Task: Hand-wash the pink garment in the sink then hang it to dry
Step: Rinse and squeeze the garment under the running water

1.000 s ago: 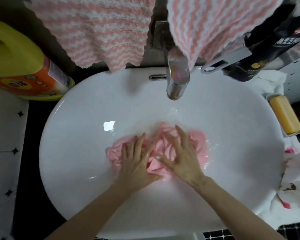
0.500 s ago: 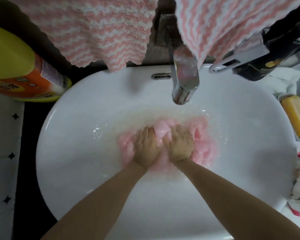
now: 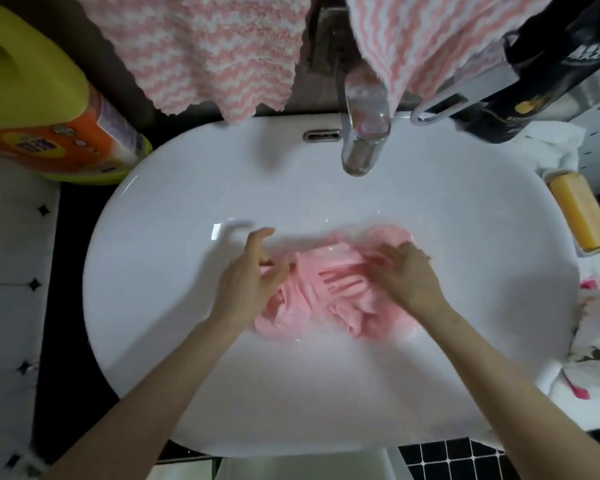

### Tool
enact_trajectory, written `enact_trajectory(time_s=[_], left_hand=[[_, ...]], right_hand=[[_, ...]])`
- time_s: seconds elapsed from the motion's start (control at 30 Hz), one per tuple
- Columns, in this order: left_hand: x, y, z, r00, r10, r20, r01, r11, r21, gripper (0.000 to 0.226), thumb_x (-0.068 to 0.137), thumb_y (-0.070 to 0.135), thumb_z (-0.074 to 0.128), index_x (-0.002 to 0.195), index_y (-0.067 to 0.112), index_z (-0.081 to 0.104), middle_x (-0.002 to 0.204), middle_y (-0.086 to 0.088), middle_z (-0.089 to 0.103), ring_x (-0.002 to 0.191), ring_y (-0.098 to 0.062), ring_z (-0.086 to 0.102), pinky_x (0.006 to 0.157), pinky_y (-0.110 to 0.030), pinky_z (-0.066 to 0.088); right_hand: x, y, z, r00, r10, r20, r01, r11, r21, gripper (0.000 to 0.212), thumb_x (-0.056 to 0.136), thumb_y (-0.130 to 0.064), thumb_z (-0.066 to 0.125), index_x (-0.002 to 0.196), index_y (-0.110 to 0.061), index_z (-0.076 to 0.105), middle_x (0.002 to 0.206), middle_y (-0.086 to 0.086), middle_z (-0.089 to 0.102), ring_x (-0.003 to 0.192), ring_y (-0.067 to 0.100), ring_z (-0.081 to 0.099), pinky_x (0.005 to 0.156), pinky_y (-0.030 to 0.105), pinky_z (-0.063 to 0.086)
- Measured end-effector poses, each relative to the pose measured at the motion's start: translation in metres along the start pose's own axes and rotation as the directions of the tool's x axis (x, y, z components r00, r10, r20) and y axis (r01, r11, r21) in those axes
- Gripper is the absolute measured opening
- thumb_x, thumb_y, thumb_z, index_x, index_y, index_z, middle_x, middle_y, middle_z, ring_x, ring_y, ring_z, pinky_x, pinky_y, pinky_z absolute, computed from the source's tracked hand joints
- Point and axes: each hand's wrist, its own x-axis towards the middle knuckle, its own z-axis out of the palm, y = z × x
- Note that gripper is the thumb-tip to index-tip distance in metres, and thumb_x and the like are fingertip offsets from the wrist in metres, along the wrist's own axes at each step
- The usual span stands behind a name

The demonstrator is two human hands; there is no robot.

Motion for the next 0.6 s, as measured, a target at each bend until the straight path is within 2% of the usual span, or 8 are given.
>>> enact_trajectory(time_s=[0.03,0.07,0.1,0.17,0.2,0.27,0.4,0.6], left_hand=[[-0.006,-0.007,0.008,0.997,0.049,-0.062,-0.039,0.987,0.153,0.064,0.081,0.047,0.062,0.136,0.026,0.038,0.109,-0.003,0.062,0.105,-0.025,0.061,0.085,-0.041,0.051],[-0.012,-0.013,0.018,0.989,0.128,-0.076,-0.1,0.948,0.302,0.069,0.08,0.055,0.055,0.139,0.027,0.034,0.122,-0.008,0.058,0.113,-0.029,0.056,0.089,-0.046,0.049],[-0.016,-0.017,0.029,0.981,0.188,-0.042,-0.155,0.898,0.413,0.075,0.076,0.062,0.048,0.141,0.029,0.03,0.134,-0.013,0.05,0.122,-0.034,0.049,0.095,-0.053,0.046],[-0.02,-0.023,0.049,0.975,0.216,0.044,-0.205,0.818,0.538,0.083,0.071,0.07,0.04,0.143,0.03,0.027,0.148,-0.014,0.037,0.132,-0.038,0.04,0.099,-0.061,0.037],[-0.021,-0.026,0.058,0.973,0.222,0.063,-0.218,0.793,0.569,0.082,0.073,0.07,0.039,0.143,0.028,0.031,0.15,-0.012,0.035,0.134,-0.037,0.038,0.101,-0.061,0.036],[-0.021,-0.028,0.07,0.973,0.227,0.046,-0.208,0.765,0.609,0.073,0.077,0.06,0.042,0.139,0.022,0.04,0.148,-0.009,0.038,0.132,-0.033,0.041,0.102,-0.054,0.036],[-0.014,-0.029,0.085,0.957,0.272,-0.1,-0.155,0.771,0.618,0.05,0.08,0.041,0.044,0.123,0.016,0.051,0.125,-0.008,0.058,0.112,-0.028,0.054,0.091,-0.041,0.041],[0.013,-0.026,0.093,0.912,0.356,-0.206,-0.167,0.779,0.605,0.04,0.068,0.031,0.045,0.104,0.014,0.048,0.092,-0.006,0.059,0.087,-0.023,0.044,0.075,-0.033,0.033]], right_hand=[[-0.006,0.002,0.007,0.99,-0.116,-0.079,0.1,0.979,-0.178,0.056,0.077,-0.048,0.049,0.126,-0.023,0.058,0.13,0.017,0.049,0.118,0.04,0.046,0.096,0.047,0.042],[-0.011,0.0,0.015,0.965,-0.244,-0.098,0.216,0.949,-0.228,0.062,0.074,-0.046,0.048,0.132,-0.025,0.054,0.14,0.017,0.039,0.127,0.042,0.037,0.101,0.053,0.036],[-0.013,-0.003,0.023,0.942,-0.331,-0.054,0.315,0.929,-0.195,0.068,0.072,-0.047,0.048,0.138,-0.032,0.046,0.151,0.014,0.027,0.137,0.04,0.025,0.108,0.057,0.026],[-0.013,-0.01,0.04,0.924,-0.37,0.095,0.377,0.923,-0.073,0.07,0.076,-0.071,0.037,0.142,-0.049,0.031,0.16,-0.001,0.007,0.147,0.03,0.006,0.115,0.056,0.009],[-0.011,-0.009,0.052,0.924,-0.364,0.115,0.377,0.92,-0.112,0.069,0.078,-0.08,0.025,0.141,-0.052,0.03,0.16,-0.003,0.008,0.146,0.031,0.008,0.114,0.058,0.011],[-0.01,-0.01,0.073,0.928,-0.369,0.051,0.369,0.892,-0.261,0.066,0.084,-0.077,0.016,0.138,-0.046,0.039,0.157,0.001,0.025,0.138,0.04,0.028,0.104,0.06,0.028],[0.001,-0.01,0.091,0.88,-0.426,-0.209,0.338,0.871,-0.356,0.044,0.086,-0.054,0.034,0.121,-0.029,0.045,0.125,0.009,0.059,0.101,0.041,0.056,0.075,0.044,0.044],[0.032,-0.014,0.097,0.837,-0.439,-0.326,0.317,0.876,-0.365,0.039,0.079,-0.045,0.041,0.093,-0.018,0.065,0.091,0.007,0.066,0.066,0.03,0.062,0.063,0.036,0.048]])
